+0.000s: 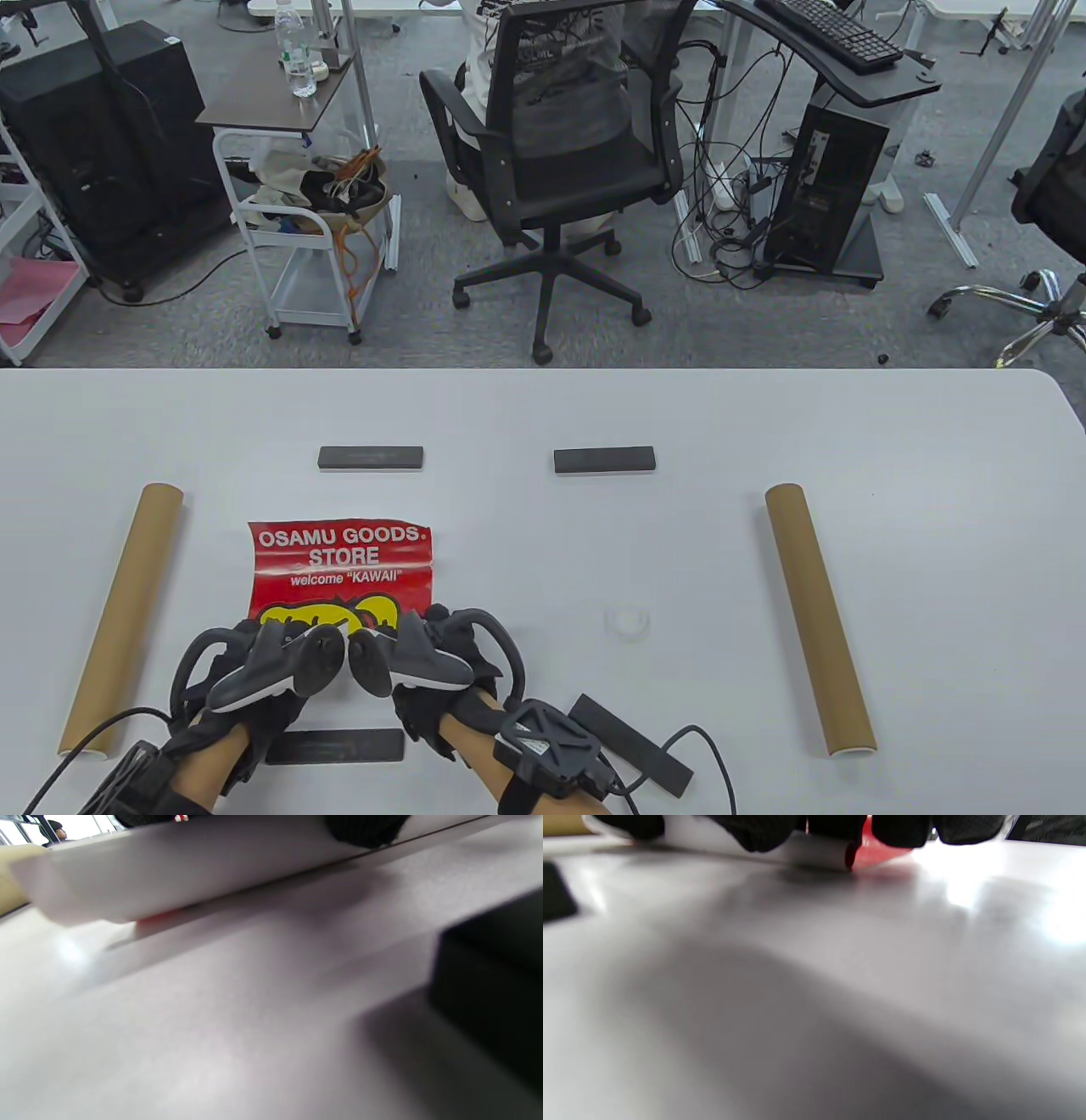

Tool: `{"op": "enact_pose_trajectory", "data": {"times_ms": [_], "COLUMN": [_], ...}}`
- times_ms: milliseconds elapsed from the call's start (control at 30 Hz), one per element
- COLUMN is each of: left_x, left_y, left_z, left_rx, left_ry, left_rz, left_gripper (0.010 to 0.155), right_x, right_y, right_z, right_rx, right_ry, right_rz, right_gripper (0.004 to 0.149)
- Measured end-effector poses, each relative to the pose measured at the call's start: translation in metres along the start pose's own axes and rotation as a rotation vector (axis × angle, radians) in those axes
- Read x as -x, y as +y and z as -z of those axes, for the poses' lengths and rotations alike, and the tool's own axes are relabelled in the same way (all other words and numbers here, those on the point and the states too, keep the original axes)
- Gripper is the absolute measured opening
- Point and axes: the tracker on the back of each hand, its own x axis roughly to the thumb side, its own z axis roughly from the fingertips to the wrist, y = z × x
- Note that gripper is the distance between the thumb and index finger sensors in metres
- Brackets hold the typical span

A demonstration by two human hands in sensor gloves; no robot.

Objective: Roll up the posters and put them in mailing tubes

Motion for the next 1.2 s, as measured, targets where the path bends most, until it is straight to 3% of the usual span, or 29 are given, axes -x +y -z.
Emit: {"op": "enact_pose_trajectory", "data": {"times_ms": [33, 133, 267, 367, 433, 533, 700, 767, 833, 933, 967, 1000, 1067, 1133, 1200], "left_x": [0.0, -0.001, -0.001, -0.001, 0.0, 0.002, 0.0, 0.001, 0.002, 0.006, 0.007, 0.008, 0.007, 0.006, 0.006], "left_y": [-0.001, -0.002, 0.002, 0.002, -0.001, -0.003, 0.001, 0.001, 0.0, -0.001, 0.0, 0.002, 0.003, 0.004, 0.003], "left_z": [0.001, 0.003, 0.0, 0.0, 0.002, 0.002, 0.001, 0.0, 0.0, 0.0, 0.001, 0.0, -0.001, -0.002, -0.002], "left_rx": [0.017, -0.016, -0.037, -0.014, 0.028, 0.014, -0.006, 0.001, 0.007, -0.037, -0.027, -0.024, -0.015, -0.017, -0.017], "left_ry": [0.001, 0.02, 0.001, -0.003, 0.007, 0.014, 0.018, 0.015, 0.019, 0.033, 0.029, 0.026, 0.011, 0.006, 0.011], "left_rz": [-0.01, 0.014, -0.007, -0.013, -0.018, 0.002, -0.005, 0.003, 0.0, 0.0, -0.013, -0.031, -0.041, -0.029, -0.028], "left_gripper": [0.063, 0.057, 0.05, 0.051, 0.062, 0.057, 0.051, 0.056, 0.066, 0.055, 0.052, 0.05, 0.049, 0.051, 0.066], "right_x": [0.001, 0.004, 0.009, 0.005, 0.006, 0.013, 0.015, 0.013, 0.015, 0.022, 0.023, 0.024, 0.022, 0.021, 0.022], "right_y": [0.003, 0.004, -0.003, 0.003, 0.005, 0.008, 0.002, 0.005, 0.009, 0.012, 0.012, 0.01, 0.005, 0.003, 0.003], "right_z": [0.002, 0.001, -0.006, 0.002, 0.005, 0.008, 0.004, 0.008, 0.012, 0.016, 0.016, 0.015, 0.014, 0.016, 0.017], "right_rx": [-0.011, -0.06, 0.102, -0.013, -0.013, -0.094, 0.06, -0.022, -0.036, -0.093, -0.089, -0.003, 0.068, 0.013, -0.042], "right_ry": [0.009, 0.02, -0.001, -0.007, 0.018, 0.03, -0.012, -0.013, 0.006, 0.017, 0.011, -0.003, -0.025, -0.036, -0.008], "right_rz": [-0.023, -0.025, 0.043, -0.009, -0.035, -0.046, -0.001, -0.041, -0.082, -0.041, -0.015, 0.003, -0.002, -0.025, -0.051], "right_gripper": [0.056, 0.06, 0.056, 0.053, 0.055, 0.06, 0.058, 0.057, 0.059, 0.063, 0.065, 0.065, 0.06, 0.056, 0.059]}}
